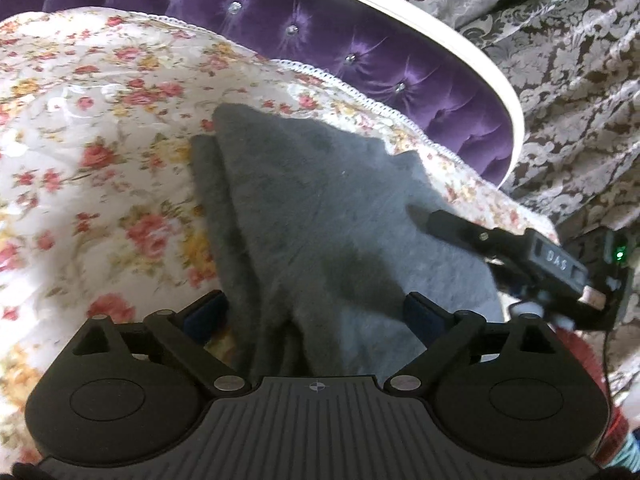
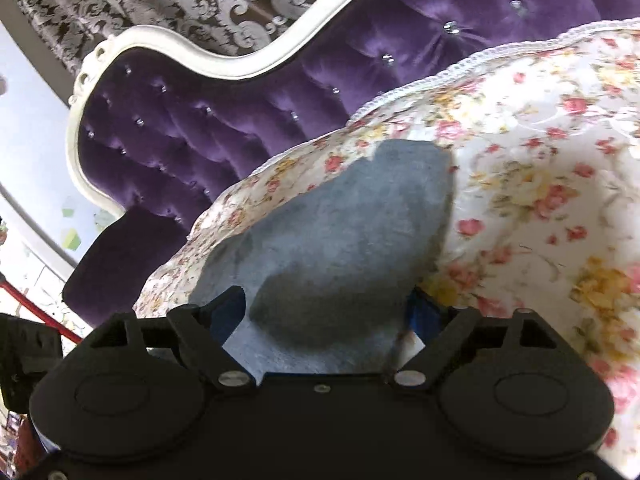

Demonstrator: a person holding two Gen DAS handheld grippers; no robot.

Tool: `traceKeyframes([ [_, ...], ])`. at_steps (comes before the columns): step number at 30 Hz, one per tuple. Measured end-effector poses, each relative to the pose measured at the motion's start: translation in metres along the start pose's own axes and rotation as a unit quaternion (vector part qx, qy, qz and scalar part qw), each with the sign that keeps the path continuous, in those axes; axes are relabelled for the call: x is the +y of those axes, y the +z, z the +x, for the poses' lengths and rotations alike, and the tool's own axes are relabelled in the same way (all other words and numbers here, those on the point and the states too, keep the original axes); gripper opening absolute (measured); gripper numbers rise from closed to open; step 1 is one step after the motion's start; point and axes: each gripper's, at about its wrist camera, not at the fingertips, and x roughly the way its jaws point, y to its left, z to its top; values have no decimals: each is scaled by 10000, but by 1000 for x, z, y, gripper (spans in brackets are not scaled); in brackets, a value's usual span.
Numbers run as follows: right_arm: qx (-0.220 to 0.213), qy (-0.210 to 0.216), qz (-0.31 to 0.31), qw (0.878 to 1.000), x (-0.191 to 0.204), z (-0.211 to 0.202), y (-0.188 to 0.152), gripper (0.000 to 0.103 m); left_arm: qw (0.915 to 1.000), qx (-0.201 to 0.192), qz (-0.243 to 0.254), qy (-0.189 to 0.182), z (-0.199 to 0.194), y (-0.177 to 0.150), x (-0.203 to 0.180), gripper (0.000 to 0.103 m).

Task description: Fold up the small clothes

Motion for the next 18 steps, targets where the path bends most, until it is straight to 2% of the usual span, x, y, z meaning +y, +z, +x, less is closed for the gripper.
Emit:
traceKeyframes([
  [4, -32, 239, 197, 9995, -3, 13, 2, 91, 9998, -87, -65, -185, 7, 3, -2, 95],
  [6, -104, 322, 299, 9990, -5, 14, 1, 92, 9996, -73, -26, -264, 7, 2, -4, 88],
  [8, -138, 367, 339, 9987, -6, 11, 0, 92, 9993, -7, 11, -369, 5, 0, -4, 54],
  [9, -150, 383, 336, 9986, -6, 9, -2, 91, 9991, 20, -20, -420, 4, -1, -3, 48],
  [10, -165, 373, 311, 9987, -6, 6, -3, 89, 9987, 57, -50, -498, 4, -3, -3, 38],
  [11, -175, 313, 290, 9989, -4, 2, -4, 79, 9980, 112, -80, -621, 4, -4, -2, 31],
  [12, -154, 183, 308, 9992, -3, -1, -6, 68, 9971, 144, -133, -730, 3, -6, -2, 31],
  [13, -127, 63, 350, 9993, -3, -5, -8, 48, 9965, 149, -194, -805, 0, -8, -2, 30],
  [18, -125, -158, 319, 9993, 18, -36, -25, 47, 9941, 214, -333, -1011, -31, -37, -12, 30],
])
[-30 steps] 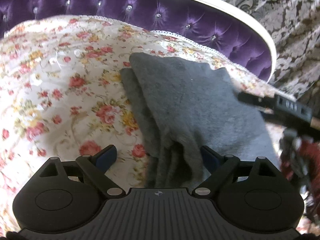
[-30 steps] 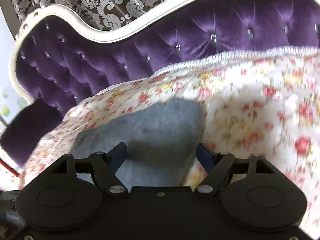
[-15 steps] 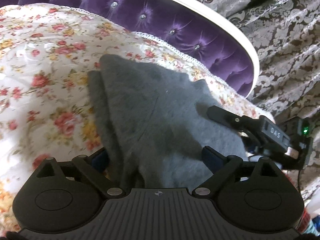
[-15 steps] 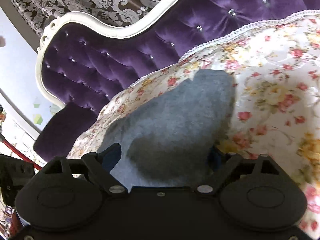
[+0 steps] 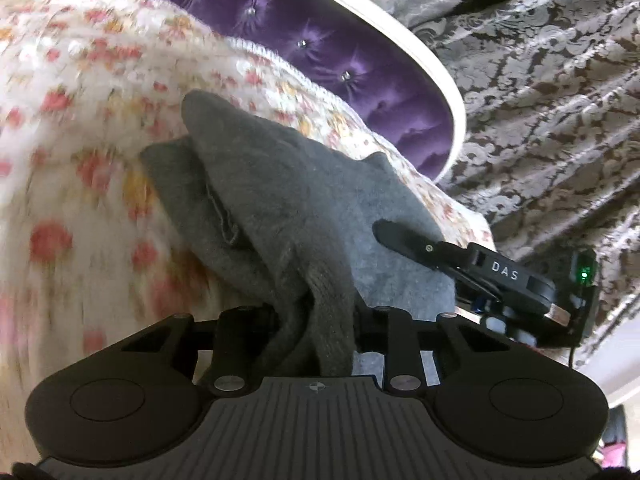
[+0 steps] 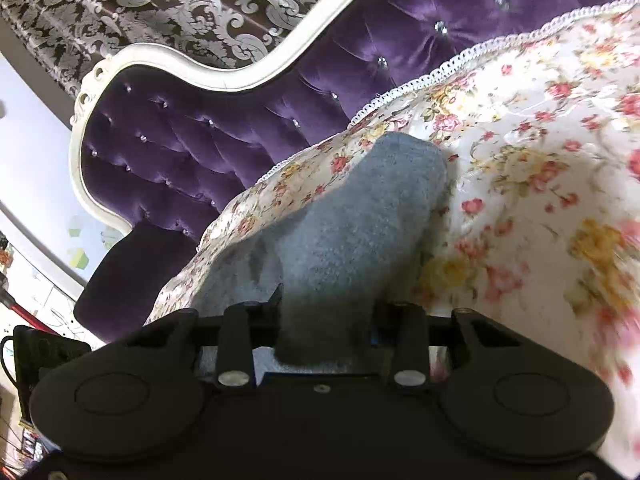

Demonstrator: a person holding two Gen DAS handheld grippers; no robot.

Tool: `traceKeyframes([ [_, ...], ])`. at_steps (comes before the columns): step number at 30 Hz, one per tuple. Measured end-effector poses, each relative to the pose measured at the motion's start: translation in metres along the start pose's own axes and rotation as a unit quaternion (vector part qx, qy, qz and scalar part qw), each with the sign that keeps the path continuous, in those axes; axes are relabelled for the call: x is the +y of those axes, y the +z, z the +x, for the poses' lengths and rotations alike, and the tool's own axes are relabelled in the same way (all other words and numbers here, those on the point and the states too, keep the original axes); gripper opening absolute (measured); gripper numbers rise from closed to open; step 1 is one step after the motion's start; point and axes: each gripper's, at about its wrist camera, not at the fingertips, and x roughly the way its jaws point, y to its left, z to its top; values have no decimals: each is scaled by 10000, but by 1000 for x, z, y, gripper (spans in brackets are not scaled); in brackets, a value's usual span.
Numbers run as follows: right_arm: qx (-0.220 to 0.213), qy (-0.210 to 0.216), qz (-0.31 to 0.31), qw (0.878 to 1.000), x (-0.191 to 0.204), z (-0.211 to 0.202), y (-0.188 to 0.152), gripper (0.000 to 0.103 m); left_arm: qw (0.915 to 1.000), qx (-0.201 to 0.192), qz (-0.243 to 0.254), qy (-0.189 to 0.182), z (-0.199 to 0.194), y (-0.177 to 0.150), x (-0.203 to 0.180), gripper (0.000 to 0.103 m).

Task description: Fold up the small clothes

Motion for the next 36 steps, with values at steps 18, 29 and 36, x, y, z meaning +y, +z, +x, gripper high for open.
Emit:
traceKeyframes([
  [18, 81, -1083, -344, 9935, 59, -139, -137, 63, 9953, 69, 398, 876, -105, -151, -40, 38],
  [29, -1364, -1824, -1711, 9586, 99, -176, -170, 73, 9387, -1422, 1923, 2483, -154, -174, -99, 46],
  [36, -1264, -1264, -2515, 9512, 126, -146, -159, 42, 9461, -1575, 2047, 1955, -111, -142, -115, 47],
])
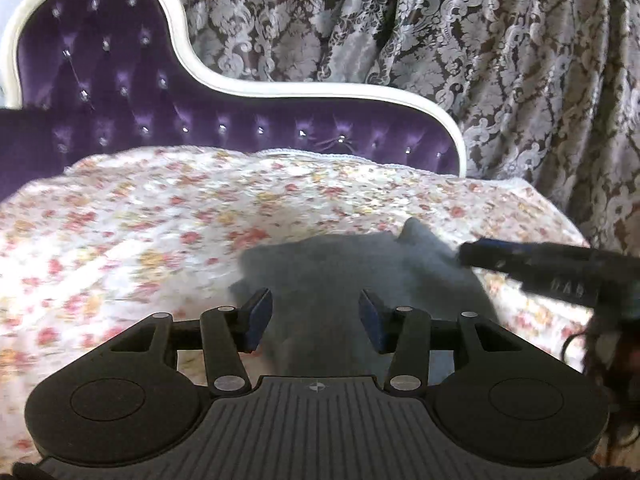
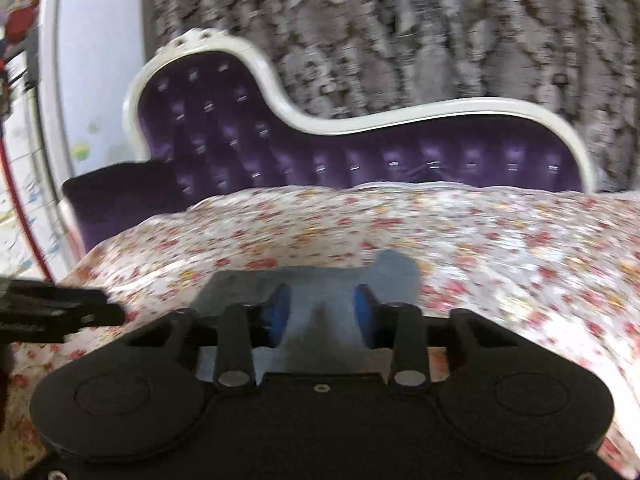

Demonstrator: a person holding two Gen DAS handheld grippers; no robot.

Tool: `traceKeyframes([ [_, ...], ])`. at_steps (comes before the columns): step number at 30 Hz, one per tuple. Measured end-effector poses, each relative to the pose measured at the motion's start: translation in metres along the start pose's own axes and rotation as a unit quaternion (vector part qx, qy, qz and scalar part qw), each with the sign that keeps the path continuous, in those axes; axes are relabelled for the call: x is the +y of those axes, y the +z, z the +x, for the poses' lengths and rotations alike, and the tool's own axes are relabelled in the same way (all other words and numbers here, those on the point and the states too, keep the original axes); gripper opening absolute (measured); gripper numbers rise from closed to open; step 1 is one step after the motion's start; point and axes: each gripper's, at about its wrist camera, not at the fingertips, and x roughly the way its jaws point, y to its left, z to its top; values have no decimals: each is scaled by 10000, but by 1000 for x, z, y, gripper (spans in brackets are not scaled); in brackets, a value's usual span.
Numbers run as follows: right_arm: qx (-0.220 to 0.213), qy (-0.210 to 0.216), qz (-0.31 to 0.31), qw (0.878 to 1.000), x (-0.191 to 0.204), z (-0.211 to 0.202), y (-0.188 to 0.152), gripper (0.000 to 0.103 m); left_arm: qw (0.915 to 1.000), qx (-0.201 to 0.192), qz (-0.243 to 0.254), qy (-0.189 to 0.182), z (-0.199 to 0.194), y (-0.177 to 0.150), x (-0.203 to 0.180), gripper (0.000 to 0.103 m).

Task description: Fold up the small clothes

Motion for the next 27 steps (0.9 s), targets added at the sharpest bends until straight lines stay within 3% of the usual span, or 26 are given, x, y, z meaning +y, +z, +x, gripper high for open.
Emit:
traceKeyframes([
  [4, 233, 237, -134, 9994, 1, 29, 5, 42, 9998, 204, -30, 79, 35, -11, 2, 47],
  [6, 464, 226, -108, 9986, -3, 43, 0, 42, 9984, 518, -118, 203, 45, -24, 10, 48],
  [10, 943, -237, 296, 9948, -27, 72, -16, 38, 9956, 698, -608, 107, 51, -38, 29, 60],
  [15, 923, -554, 866, 9904, -53, 75, -22, 38, 9953, 729, -602, 211, 47, -37, 27, 69],
  [17, 923, -778, 832, 9892, -52, 72, -20, 56, 9953, 715, -601, 267, 46, -35, 26, 73],
  [21, 685, -812, 998, 9893, -58, 46, -16, 68, 9958, 655, -545, 344, 35, -33, 24, 83],
  [23, 527, -890, 895, 9906, -54, 29, -14, 84, 9960, 646, -437, 444, 27, -32, 21, 84],
  [24, 431, -890, 859, 9914, -51, 19, -13, 87, 9962, 610, -383, 492, 21, -32, 19, 84],
  [26, 304, -852, 810, 9926, -45, 4, -12, 100, 9963, 529, -331, 596, 11, -32, 16, 103],
  [27, 271, -840, 775, 9931, -41, -2, -10, 103, 9962, 457, -307, 673, 4, -33, 14, 103],
])
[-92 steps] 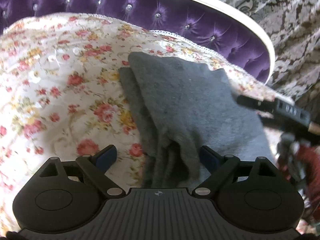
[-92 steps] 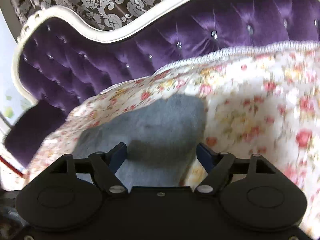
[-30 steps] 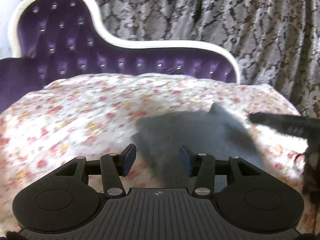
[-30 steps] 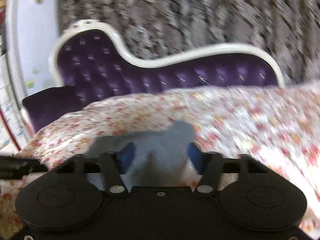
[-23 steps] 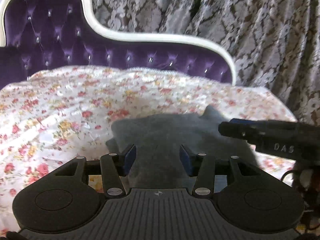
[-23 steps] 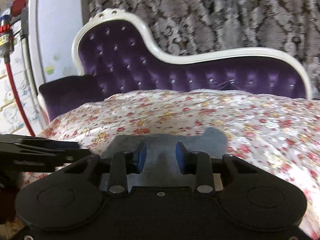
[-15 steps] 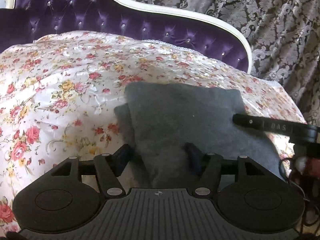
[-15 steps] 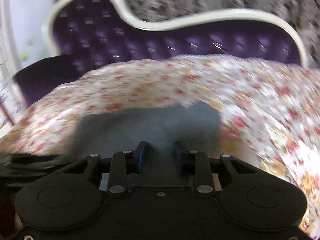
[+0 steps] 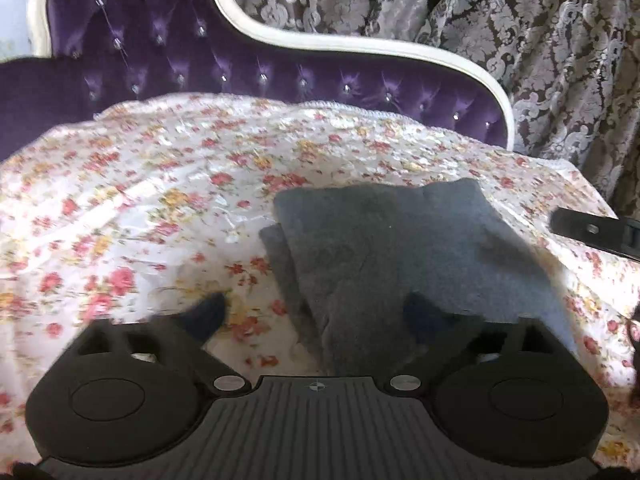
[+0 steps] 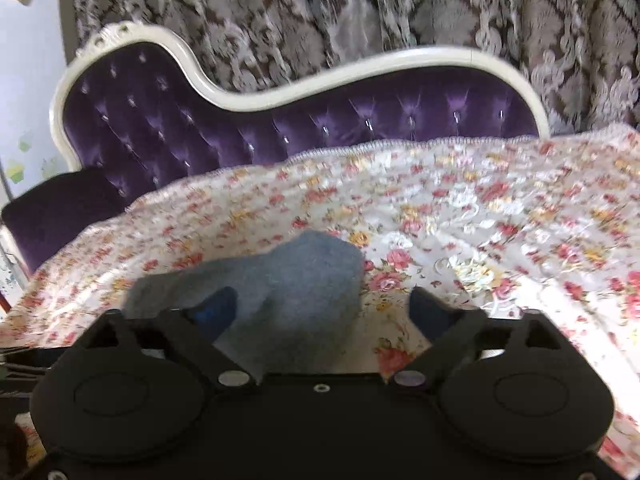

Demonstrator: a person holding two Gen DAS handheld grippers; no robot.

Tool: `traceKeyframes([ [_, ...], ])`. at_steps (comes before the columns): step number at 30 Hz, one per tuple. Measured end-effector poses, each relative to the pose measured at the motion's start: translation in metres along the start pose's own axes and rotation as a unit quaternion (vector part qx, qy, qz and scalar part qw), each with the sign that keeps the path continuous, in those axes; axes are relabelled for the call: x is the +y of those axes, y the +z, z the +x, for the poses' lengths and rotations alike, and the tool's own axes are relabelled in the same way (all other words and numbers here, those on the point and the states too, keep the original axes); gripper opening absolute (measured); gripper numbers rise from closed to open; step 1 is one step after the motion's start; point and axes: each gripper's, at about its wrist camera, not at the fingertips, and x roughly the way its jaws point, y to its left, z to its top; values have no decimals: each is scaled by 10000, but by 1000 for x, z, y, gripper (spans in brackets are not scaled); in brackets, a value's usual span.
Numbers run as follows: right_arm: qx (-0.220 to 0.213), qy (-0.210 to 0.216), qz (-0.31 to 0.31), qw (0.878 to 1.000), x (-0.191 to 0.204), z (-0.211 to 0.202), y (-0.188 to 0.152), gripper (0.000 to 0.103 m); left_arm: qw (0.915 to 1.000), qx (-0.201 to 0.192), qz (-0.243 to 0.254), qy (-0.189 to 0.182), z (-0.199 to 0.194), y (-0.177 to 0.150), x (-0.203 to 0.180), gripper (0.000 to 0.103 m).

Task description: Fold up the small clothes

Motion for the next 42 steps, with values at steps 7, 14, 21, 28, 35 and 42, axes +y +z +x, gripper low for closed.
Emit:
traceKeyframes([
  [7, -256, -16, -285, 9993, 27, -55, -9, 103, 9982, -456, 249, 306, -47, -3, -12, 103],
  [14, -247, -253, -380, 9987, 52, -82, -23, 103, 9986, -485, 6, 216, -78, -13, -17, 103],
  [21, -27, -112, -274, 9996, 67, -96, -33, 103, 9997, -247, -67, 33, -88, -28, -21, 103],
  [28, 173, -245, -313, 9991, 73, -109, -45, 103, 9996, -113, 153, 188, -101, -39, -29, 103],
  [35, 168, -222, -407, 9988, 82, -121, -48, 103, 9971, 183, 338, 662, -105, -40, -39, 102],
  [42, 80, -552, -555, 9969, 89, -129, -50, 103, 9963, 290, 356, 727, -109, -42, -37, 102],
])
